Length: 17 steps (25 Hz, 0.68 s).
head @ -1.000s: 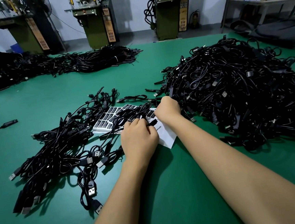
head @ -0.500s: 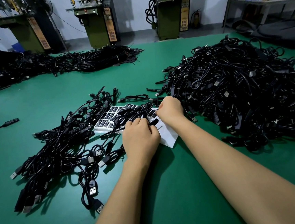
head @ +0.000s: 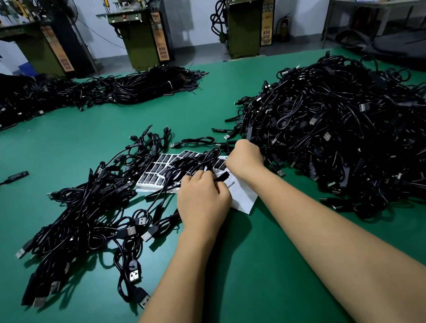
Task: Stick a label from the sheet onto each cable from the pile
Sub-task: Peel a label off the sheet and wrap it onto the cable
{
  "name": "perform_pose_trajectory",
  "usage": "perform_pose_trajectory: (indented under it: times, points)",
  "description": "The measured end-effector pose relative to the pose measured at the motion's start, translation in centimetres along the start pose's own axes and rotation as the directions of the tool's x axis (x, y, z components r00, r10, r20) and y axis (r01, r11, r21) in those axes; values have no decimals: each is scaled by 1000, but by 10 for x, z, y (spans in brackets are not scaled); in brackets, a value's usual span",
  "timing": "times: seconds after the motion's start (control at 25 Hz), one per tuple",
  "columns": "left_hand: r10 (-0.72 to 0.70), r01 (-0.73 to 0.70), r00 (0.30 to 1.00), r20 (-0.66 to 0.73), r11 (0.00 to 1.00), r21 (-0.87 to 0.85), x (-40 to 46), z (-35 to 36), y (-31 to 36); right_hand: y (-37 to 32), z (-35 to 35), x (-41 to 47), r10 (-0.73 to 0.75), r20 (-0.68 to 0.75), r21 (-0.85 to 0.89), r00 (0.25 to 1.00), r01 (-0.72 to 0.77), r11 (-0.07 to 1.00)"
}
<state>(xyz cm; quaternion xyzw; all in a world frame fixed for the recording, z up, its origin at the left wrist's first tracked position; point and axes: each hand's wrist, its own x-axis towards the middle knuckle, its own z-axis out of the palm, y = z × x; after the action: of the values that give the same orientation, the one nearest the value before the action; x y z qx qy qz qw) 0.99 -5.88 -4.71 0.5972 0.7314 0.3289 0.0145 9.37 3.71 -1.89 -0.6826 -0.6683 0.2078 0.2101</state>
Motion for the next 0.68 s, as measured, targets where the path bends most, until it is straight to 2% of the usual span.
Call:
perform_pose_trajectory:
  times: [0.12,0.32,0.44,0.68]
  points:
    - [-5,5,1000,3,1000,6,0,0,1,3,5,-3,-95,-4,-49,995,95,994]
    - [5,-5,1000,-9,1000,-6,0,-1,2,9,13,-10,-242,-107,-97,964,232,968]
    - [0,0,1000,-6,1000,1,-1,-2,2,13,15,-8,-302,-77,-93,950,294,951]
    - [-15,15,1000,4,1000,16,-1,-2,3,19,13,-14,-334,-162,111,928,354,929]
